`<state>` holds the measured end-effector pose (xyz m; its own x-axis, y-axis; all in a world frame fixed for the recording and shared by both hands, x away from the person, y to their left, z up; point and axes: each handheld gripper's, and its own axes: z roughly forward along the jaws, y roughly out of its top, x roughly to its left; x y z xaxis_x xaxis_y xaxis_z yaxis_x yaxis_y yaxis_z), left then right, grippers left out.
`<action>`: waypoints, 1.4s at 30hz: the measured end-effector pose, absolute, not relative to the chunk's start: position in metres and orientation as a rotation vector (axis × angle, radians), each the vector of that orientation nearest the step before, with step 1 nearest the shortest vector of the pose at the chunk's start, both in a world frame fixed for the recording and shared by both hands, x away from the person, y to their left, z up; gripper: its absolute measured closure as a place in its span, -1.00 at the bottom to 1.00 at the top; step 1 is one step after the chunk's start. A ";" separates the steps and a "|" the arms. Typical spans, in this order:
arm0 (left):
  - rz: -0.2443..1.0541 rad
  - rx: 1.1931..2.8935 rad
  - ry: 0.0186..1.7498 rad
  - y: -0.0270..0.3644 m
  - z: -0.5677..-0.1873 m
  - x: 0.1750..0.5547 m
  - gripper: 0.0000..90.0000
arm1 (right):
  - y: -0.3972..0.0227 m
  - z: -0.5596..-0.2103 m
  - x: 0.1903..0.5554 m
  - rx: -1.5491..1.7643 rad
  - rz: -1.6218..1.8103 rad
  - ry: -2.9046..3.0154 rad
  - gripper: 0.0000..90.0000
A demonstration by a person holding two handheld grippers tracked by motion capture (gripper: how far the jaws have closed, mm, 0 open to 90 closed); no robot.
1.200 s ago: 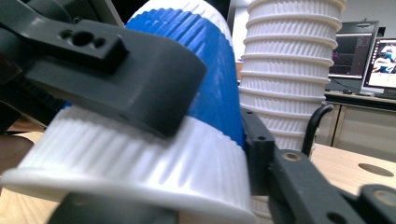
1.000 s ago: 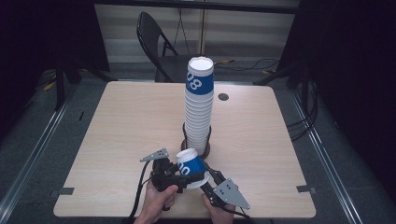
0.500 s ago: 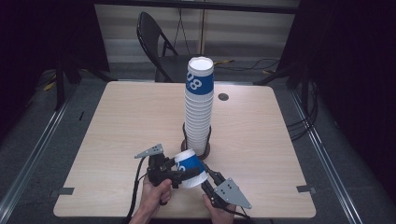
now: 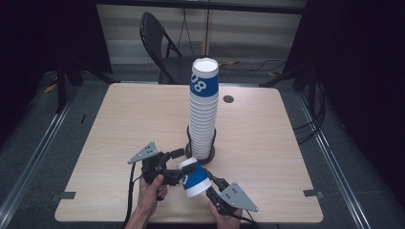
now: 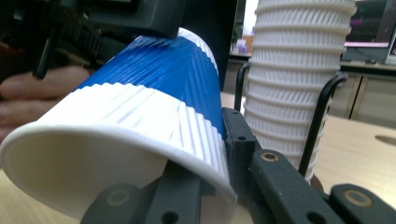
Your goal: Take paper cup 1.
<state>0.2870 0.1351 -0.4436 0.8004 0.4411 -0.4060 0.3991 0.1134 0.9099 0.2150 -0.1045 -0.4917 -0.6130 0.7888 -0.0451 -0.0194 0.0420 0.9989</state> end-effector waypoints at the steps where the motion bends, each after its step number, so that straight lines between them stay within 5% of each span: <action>1: 0.047 1.506 0.714 0.137 -0.444 0.288 -0.66 | -0.105 -0.492 0.215 0.787 1.635 1.699 0.89; 17: 0.207 1.569 0.611 0.143 -0.448 0.285 -0.60 | -0.114 -0.489 0.221 0.951 1.512 1.875 0.89; 20: 0.202 1.596 0.588 0.143 -0.449 0.284 -0.44 | -0.116 -0.488 0.222 0.963 1.504 1.874 0.89; 42: 0.315 1.797 0.428 0.137 -0.458 0.270 -0.43 | -0.135 -0.475 0.236 1.007 1.390 2.076 0.88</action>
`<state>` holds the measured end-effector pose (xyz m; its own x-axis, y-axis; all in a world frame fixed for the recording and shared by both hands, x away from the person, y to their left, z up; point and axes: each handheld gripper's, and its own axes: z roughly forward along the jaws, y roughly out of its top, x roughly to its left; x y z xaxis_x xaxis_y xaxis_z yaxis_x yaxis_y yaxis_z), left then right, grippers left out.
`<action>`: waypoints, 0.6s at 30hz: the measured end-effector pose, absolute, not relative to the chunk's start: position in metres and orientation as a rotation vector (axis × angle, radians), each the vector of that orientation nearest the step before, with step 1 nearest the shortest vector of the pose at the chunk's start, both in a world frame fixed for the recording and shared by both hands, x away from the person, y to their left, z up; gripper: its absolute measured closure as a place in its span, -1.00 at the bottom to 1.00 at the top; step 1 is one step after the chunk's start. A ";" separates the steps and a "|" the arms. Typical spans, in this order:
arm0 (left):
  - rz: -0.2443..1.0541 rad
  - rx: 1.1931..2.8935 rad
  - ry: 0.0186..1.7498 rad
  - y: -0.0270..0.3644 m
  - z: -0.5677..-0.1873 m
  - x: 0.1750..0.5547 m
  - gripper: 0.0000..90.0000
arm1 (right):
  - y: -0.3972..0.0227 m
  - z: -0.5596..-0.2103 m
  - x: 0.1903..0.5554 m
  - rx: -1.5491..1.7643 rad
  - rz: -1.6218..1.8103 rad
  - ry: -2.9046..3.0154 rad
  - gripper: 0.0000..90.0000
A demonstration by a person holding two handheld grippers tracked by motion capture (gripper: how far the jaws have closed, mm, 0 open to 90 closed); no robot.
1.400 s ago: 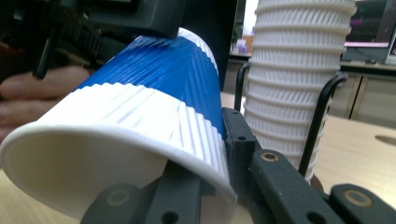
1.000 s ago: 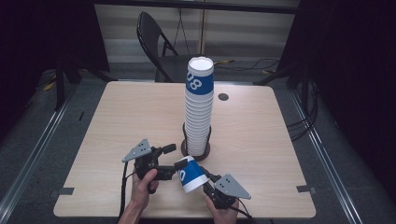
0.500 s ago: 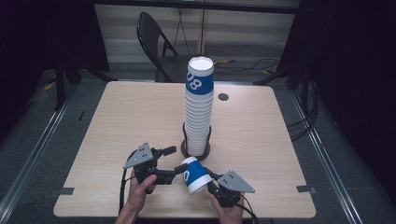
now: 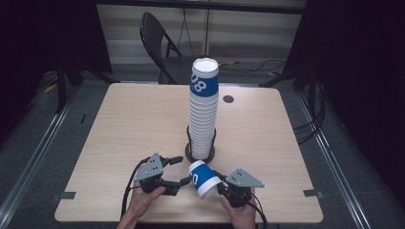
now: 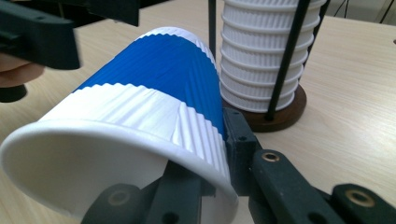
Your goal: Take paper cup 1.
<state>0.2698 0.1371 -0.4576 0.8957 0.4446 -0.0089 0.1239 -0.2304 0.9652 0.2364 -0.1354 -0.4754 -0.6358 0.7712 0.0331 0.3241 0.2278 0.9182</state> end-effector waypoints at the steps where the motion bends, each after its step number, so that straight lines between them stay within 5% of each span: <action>1: 0.315 1.797 0.428 0.137 -0.458 0.270 -0.44 | -0.136 -0.474 0.237 1.017 1.389 2.088 0.88; 18: 0.510 1.968 0.294 0.114 -0.466 0.254 -0.64 | -0.148 -0.461 0.248 1.026 1.317 2.217 0.89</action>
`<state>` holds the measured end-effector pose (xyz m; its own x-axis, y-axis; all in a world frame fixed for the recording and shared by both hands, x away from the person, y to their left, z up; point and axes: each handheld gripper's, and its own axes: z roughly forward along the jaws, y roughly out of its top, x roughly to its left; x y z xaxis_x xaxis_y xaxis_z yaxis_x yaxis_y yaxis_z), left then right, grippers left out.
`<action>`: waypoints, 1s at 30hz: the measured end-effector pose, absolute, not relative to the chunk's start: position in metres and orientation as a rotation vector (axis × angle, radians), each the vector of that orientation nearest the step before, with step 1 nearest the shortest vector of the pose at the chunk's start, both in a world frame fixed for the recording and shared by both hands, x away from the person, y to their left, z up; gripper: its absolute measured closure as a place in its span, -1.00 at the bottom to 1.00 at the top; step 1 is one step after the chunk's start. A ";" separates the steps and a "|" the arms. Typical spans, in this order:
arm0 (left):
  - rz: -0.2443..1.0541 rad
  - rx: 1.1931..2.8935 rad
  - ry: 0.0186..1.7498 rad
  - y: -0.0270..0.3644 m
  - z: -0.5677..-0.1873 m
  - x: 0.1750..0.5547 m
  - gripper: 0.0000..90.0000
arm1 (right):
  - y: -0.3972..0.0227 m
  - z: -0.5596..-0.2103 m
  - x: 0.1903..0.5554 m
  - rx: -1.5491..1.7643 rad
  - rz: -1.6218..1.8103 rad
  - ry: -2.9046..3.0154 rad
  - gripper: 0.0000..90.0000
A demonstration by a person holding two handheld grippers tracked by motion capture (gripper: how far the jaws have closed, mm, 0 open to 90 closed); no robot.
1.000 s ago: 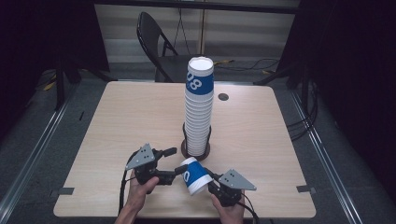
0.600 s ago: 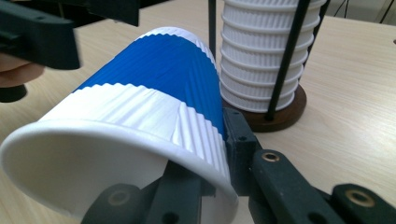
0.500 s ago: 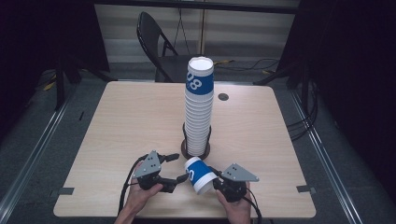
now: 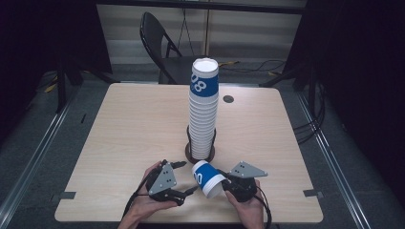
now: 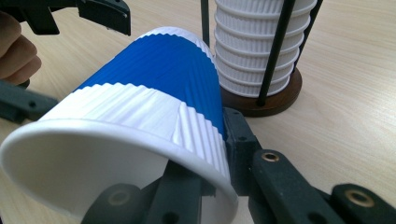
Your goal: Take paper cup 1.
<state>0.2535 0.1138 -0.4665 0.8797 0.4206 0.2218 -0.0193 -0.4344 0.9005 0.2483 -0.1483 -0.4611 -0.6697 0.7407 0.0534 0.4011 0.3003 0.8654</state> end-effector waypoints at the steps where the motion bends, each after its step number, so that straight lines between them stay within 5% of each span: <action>1: 0.510 1.968 0.294 0.114 -0.466 0.254 -0.65 | -0.148 -0.461 0.248 1.026 1.317 2.217 0.89; 30: 0.742 2.097 0.068 0.093 -0.471 0.238 -0.72 | -0.140 -0.447 0.261 0.989 1.230 2.411 0.89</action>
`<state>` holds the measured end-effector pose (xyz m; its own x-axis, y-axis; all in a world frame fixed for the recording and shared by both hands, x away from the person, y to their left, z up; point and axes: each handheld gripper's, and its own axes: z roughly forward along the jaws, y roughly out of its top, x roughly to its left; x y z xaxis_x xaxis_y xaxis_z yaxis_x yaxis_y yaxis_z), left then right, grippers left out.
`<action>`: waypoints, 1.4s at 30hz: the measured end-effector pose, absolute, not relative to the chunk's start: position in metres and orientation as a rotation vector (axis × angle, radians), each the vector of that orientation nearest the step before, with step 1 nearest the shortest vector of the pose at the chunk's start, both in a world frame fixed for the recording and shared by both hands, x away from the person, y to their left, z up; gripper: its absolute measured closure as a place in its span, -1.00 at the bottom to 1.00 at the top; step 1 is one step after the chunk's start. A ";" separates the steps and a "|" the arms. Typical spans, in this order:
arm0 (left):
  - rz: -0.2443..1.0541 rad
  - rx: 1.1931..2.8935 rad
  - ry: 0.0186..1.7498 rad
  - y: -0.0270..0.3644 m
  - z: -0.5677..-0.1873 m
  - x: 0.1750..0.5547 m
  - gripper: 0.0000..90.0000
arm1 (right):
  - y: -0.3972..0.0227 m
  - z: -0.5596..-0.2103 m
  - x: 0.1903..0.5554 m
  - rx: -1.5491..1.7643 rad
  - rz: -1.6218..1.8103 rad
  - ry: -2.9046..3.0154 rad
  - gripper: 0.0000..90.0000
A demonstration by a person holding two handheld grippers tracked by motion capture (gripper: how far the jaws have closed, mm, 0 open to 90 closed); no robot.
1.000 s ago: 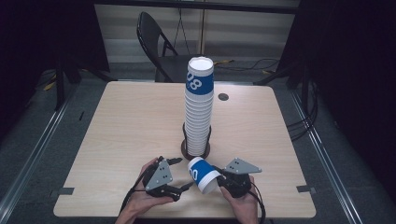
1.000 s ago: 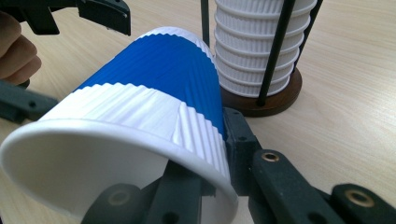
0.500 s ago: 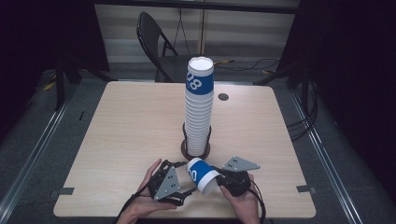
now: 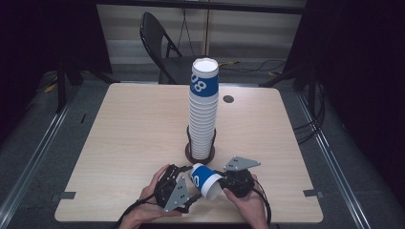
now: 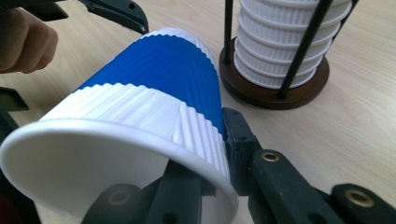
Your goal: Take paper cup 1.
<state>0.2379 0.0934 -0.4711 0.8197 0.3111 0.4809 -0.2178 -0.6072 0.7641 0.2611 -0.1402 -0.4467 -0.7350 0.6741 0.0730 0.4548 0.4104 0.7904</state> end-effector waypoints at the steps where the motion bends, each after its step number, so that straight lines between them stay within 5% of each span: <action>1: 0.744 2.106 0.059 0.093 -0.472 0.238 -0.72 | -0.140 -0.446 0.261 0.990 1.228 2.415 0.89; 16: 0.803 2.127 -0.030 0.079 -0.468 0.237 -0.82 | -0.128 -0.439 0.271 0.960 1.213 2.503 0.92; 42: 0.787 2.096 -0.011 0.066 -0.465 0.234 -0.64 | -0.114 -0.442 0.279 1.056 1.268 2.556 0.91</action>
<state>0.2335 0.0656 -0.4653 0.7999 0.2683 0.5369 -0.2837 -0.6193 0.7321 0.2790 -0.1142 -0.4423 -0.7547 0.6230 0.2057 0.5408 0.4132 0.7327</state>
